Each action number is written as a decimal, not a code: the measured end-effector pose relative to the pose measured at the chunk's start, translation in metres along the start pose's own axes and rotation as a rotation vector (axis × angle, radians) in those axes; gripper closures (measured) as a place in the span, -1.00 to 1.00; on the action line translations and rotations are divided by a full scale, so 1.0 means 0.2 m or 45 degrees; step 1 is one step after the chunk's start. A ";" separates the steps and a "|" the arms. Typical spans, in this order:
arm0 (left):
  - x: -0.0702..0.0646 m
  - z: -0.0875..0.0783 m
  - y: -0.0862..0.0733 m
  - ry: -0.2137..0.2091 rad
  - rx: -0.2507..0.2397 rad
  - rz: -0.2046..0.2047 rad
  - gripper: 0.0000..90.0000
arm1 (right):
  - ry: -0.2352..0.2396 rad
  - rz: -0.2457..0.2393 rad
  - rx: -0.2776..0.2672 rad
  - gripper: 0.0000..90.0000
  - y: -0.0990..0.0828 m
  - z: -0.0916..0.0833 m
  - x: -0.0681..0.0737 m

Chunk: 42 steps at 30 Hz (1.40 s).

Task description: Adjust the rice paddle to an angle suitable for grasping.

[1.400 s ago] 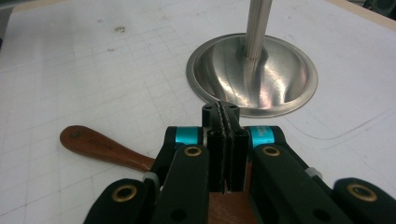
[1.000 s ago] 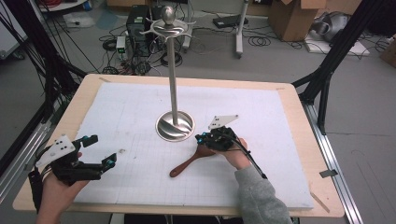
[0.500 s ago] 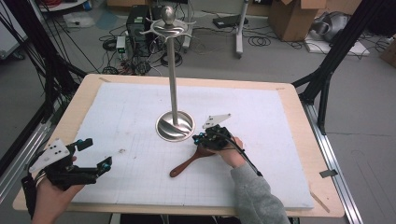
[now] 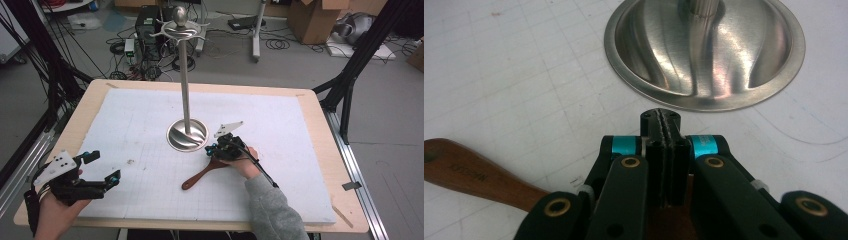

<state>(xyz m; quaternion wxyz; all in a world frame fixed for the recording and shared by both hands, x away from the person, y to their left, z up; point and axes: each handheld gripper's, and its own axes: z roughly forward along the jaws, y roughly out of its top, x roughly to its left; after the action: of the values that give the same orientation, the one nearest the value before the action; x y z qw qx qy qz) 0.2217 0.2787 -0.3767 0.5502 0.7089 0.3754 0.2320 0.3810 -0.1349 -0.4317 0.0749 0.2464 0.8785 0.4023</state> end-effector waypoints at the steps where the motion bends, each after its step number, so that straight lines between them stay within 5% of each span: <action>1: 0.00 0.00 0.00 0.001 0.000 -0.001 -0.93 | -0.003 0.005 0.011 0.99 0.00 0.00 0.00; 14: -0.03 0.02 -0.01 -0.007 0.011 0.033 -0.93 | -0.028 -0.020 0.039 0.99 0.02 0.03 0.01; 42: -0.02 -0.03 -0.07 0.041 0.051 0.007 -0.93 | -0.096 0.002 0.080 0.99 0.03 0.08 -0.04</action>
<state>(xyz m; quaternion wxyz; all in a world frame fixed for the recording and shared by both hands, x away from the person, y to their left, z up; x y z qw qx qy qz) 0.2102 0.2811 -0.3873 0.5292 0.7169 0.3869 0.2375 0.3961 -0.1255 -0.4374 0.0999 0.2641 0.8871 0.3652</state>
